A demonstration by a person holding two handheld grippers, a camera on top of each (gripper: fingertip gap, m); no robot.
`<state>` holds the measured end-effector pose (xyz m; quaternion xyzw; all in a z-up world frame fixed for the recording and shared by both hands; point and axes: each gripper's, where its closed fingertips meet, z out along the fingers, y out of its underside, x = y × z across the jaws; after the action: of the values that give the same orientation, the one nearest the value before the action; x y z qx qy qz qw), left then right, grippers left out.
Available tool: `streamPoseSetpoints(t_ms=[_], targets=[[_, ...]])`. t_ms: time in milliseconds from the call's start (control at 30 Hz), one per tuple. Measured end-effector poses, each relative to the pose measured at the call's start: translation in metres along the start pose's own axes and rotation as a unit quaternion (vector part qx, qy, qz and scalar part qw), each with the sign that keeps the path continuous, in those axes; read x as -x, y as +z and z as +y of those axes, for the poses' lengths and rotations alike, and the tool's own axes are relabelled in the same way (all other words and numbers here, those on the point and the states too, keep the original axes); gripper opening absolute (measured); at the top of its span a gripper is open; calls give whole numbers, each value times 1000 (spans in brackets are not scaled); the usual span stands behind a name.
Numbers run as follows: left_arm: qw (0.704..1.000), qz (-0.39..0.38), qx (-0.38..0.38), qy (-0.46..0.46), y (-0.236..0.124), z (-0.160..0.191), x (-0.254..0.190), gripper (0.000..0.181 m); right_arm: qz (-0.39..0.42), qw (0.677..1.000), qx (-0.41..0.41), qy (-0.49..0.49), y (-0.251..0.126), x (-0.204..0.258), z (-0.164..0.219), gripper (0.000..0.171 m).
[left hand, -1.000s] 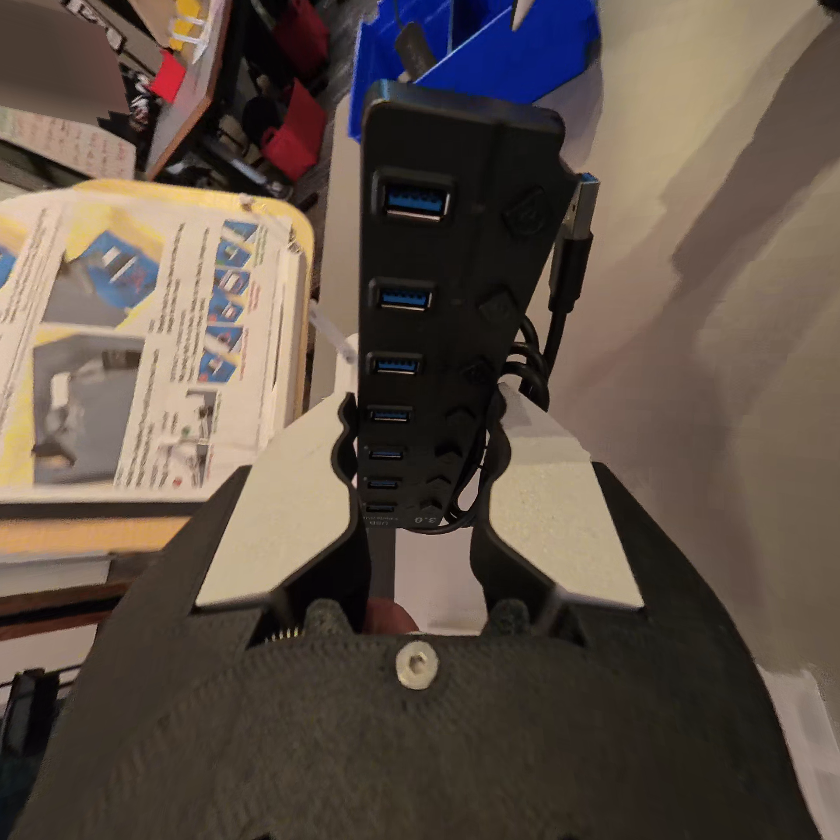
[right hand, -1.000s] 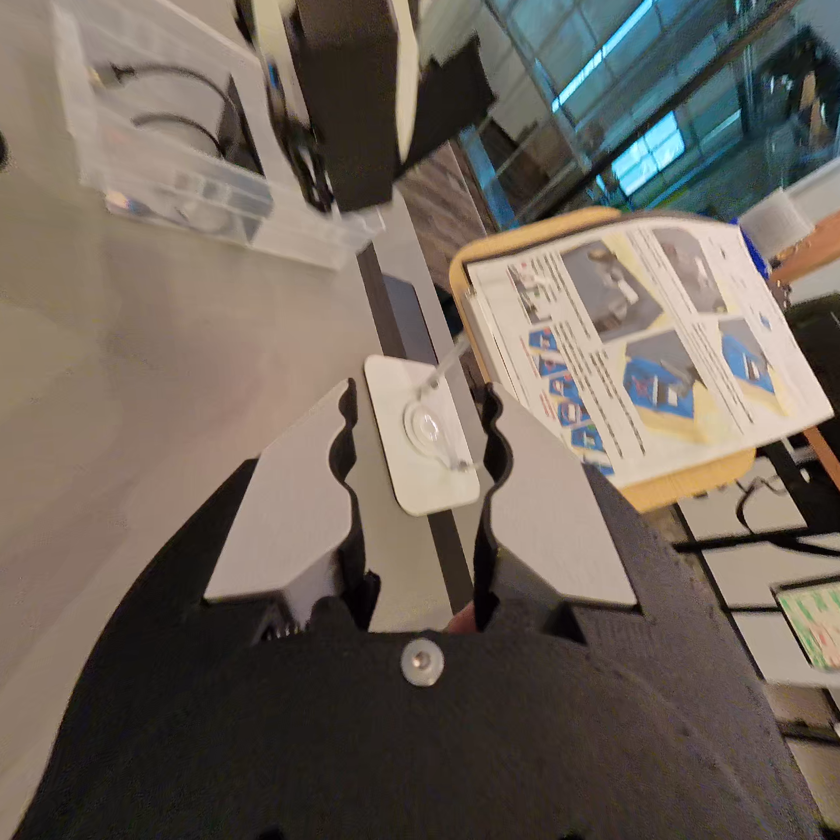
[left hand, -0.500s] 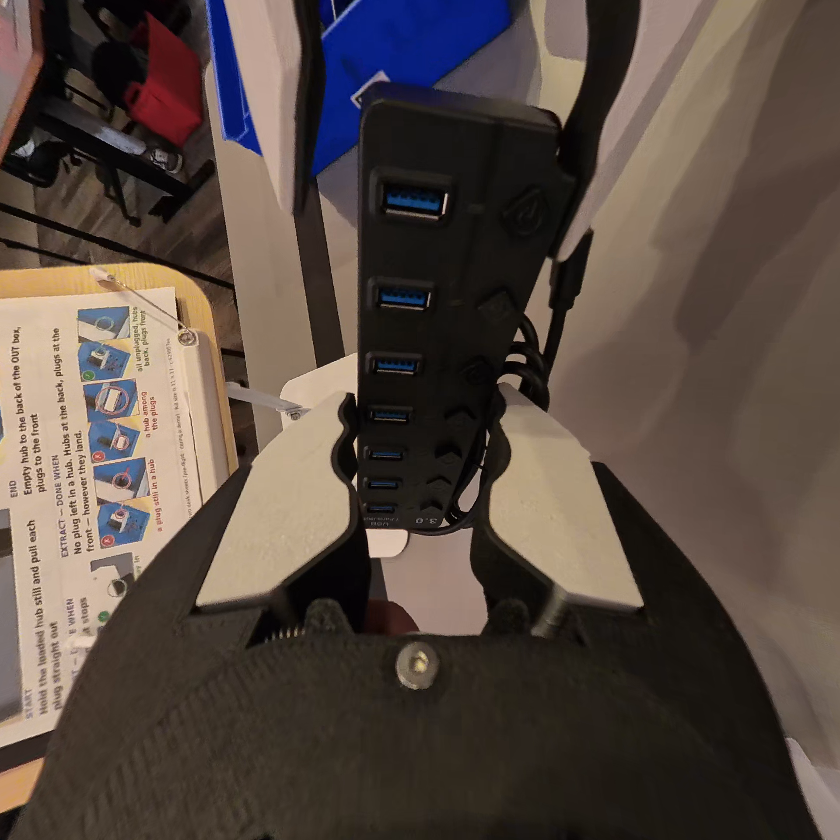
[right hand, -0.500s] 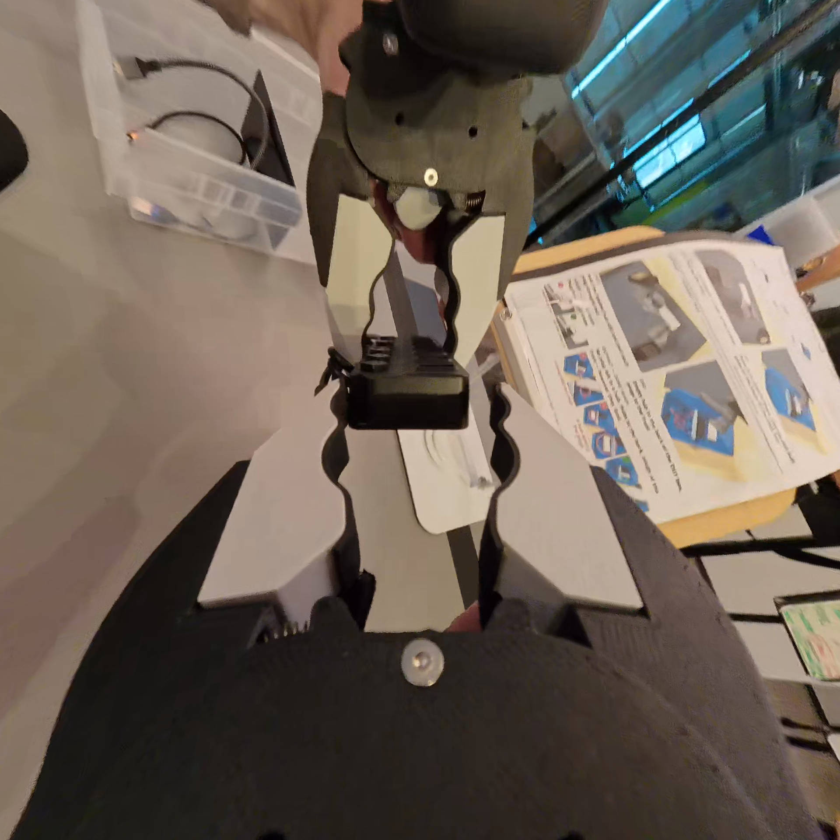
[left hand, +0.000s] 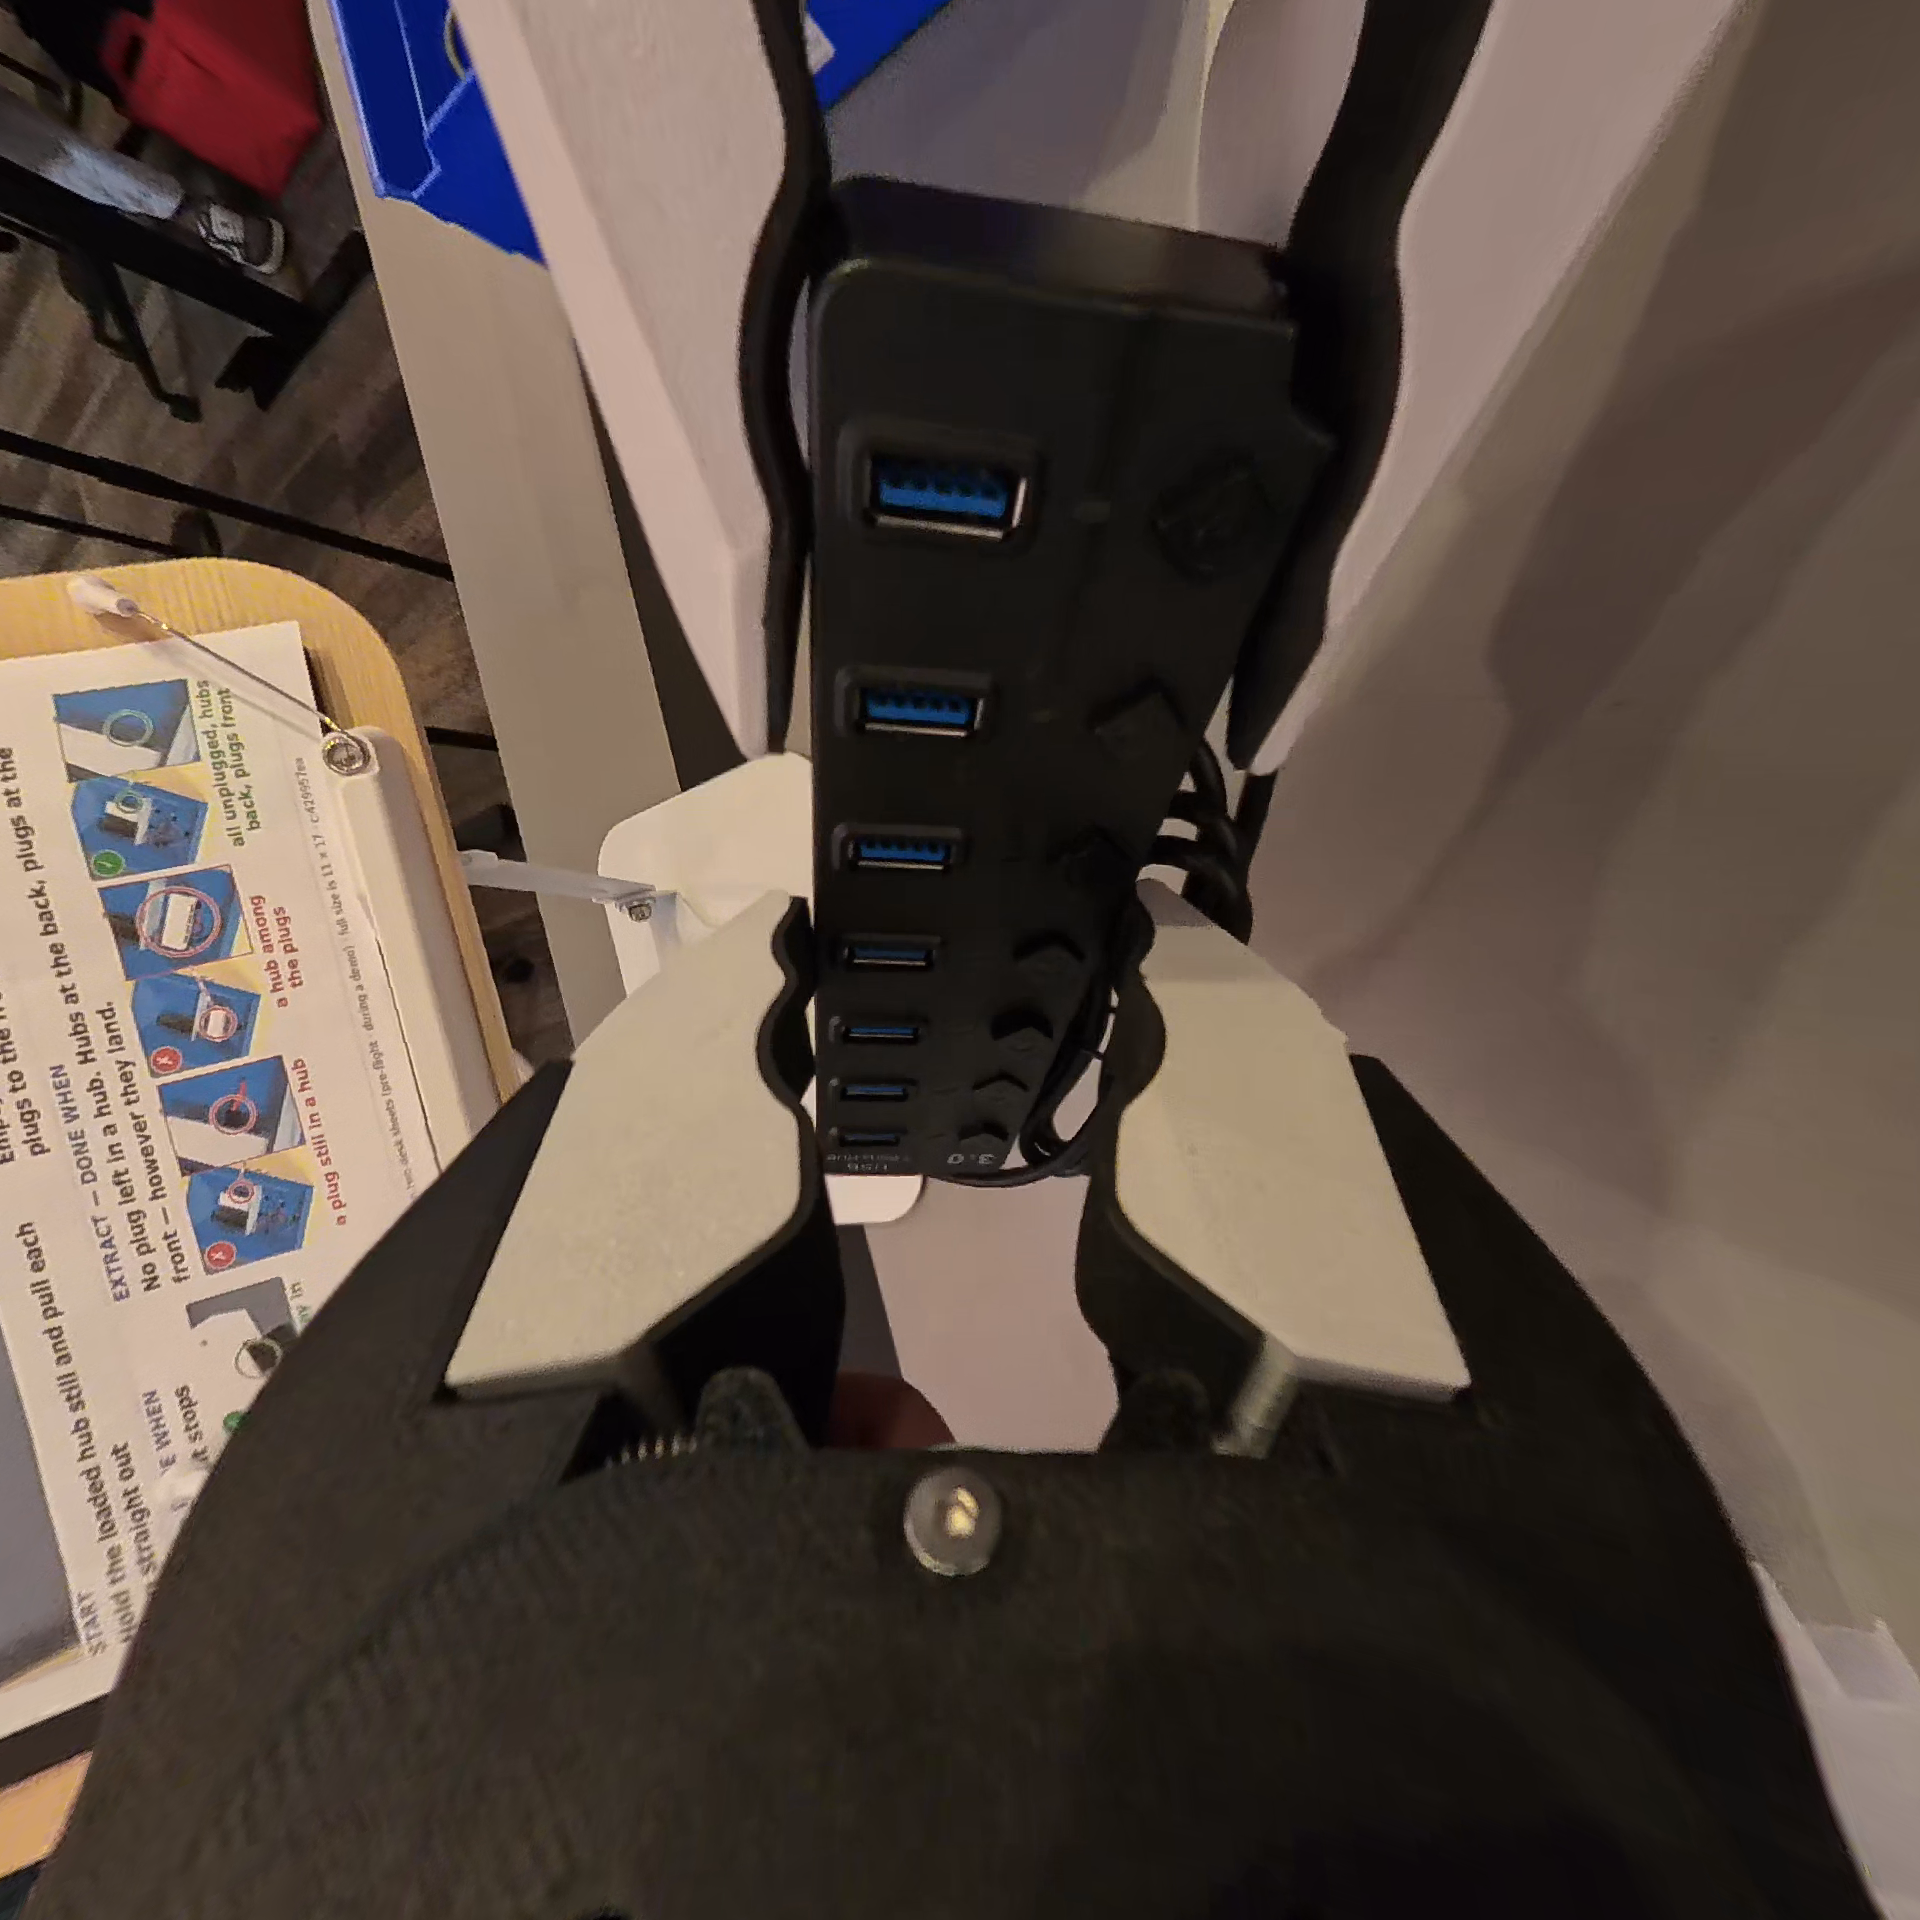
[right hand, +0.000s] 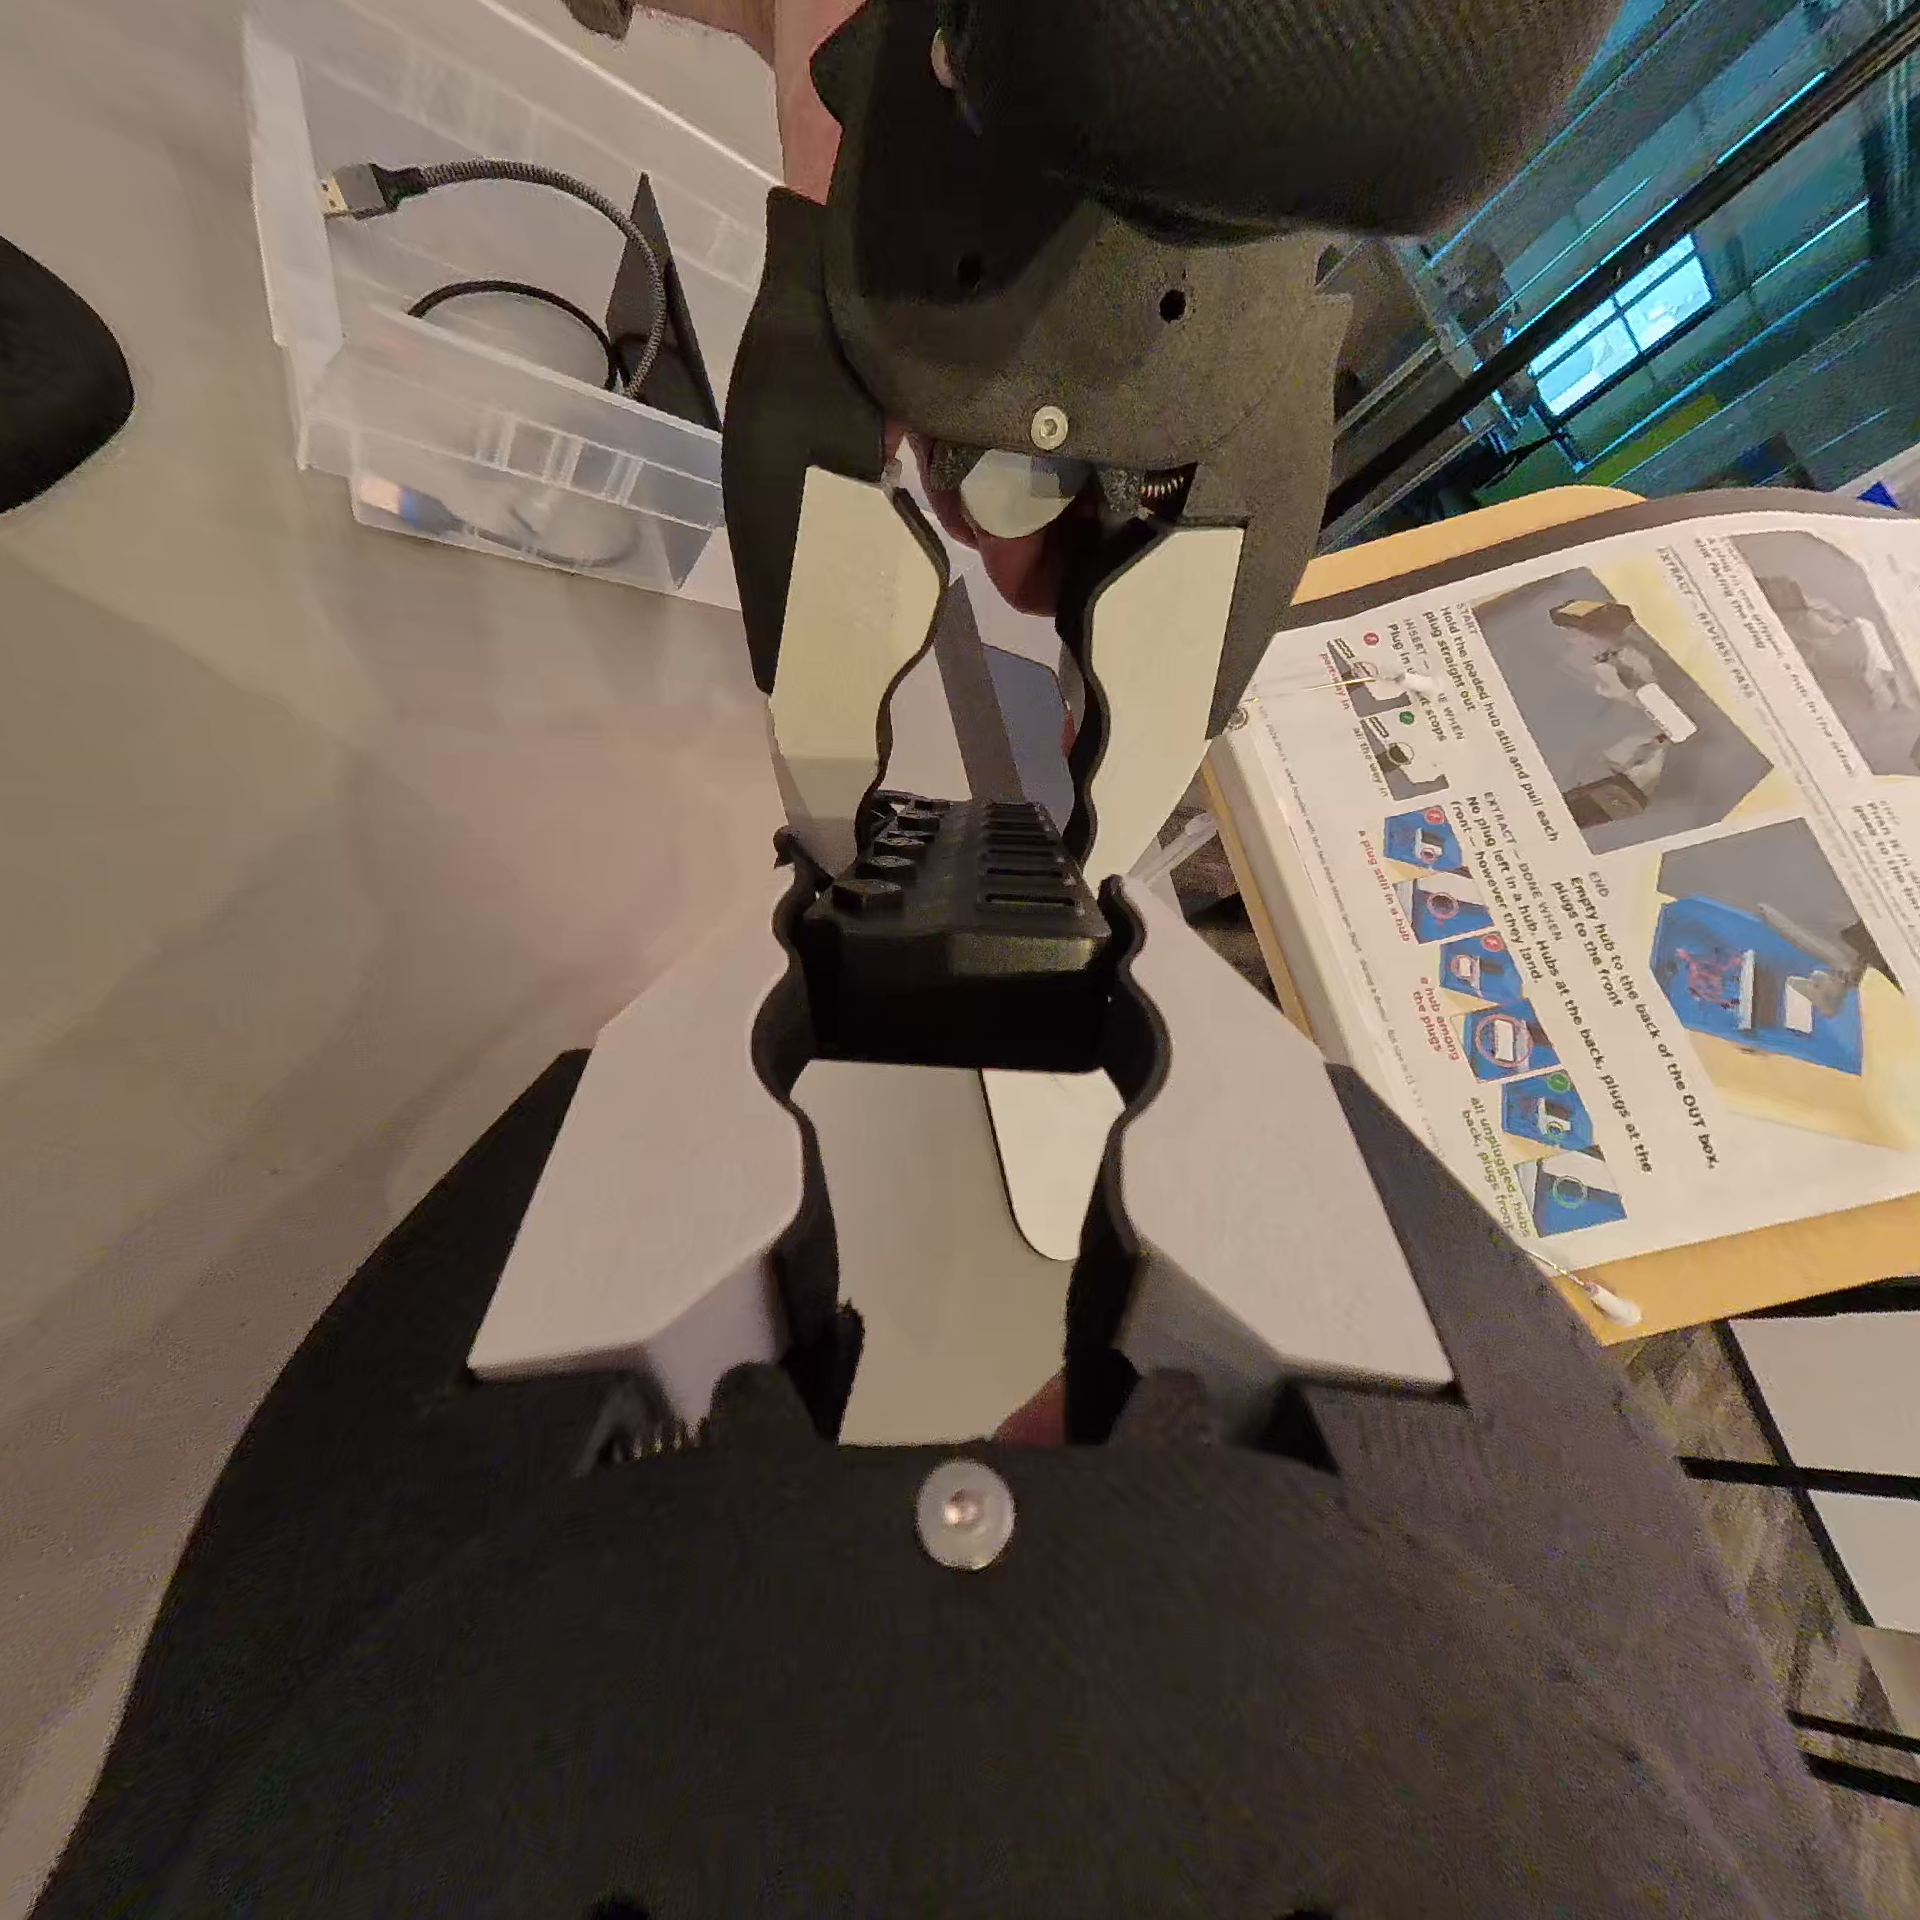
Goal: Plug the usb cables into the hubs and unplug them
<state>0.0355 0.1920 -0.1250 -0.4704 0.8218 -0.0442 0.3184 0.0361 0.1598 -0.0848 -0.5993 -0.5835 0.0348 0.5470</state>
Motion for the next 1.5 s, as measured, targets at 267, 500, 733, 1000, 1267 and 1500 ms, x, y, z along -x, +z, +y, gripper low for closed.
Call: streamPoseSetpoints(t_ms=[267, 500, 733, 1000, 1267, 1500], targets=[[1000, 10, 1, 0, 4, 8, -7, 54, -13, 1000, 8, 5, 8, 7, 3, 51], [1000, 10, -5, -5, 13, 14, -8, 55, -32, 999, 16, 29, 13, 6, 9, 52], [999, -3, -31, -37, 7, 6, -4, 76, -36, 996, 13, 81, -4, -1, 23, 51], [994, -79, -48, -63, -28, 16, -5, 78, -45, 988, 4, 149, -11, 18, 60, 51], [978, -157, -41, -131, -30, 46, -30, 70, -17, 982, 11, 187, -14, 36, 93, 51], [955, -211, -18, -207, 11, 56, -42, 68, -3, 979, 19, 205, -13, 48, 115, 51]])
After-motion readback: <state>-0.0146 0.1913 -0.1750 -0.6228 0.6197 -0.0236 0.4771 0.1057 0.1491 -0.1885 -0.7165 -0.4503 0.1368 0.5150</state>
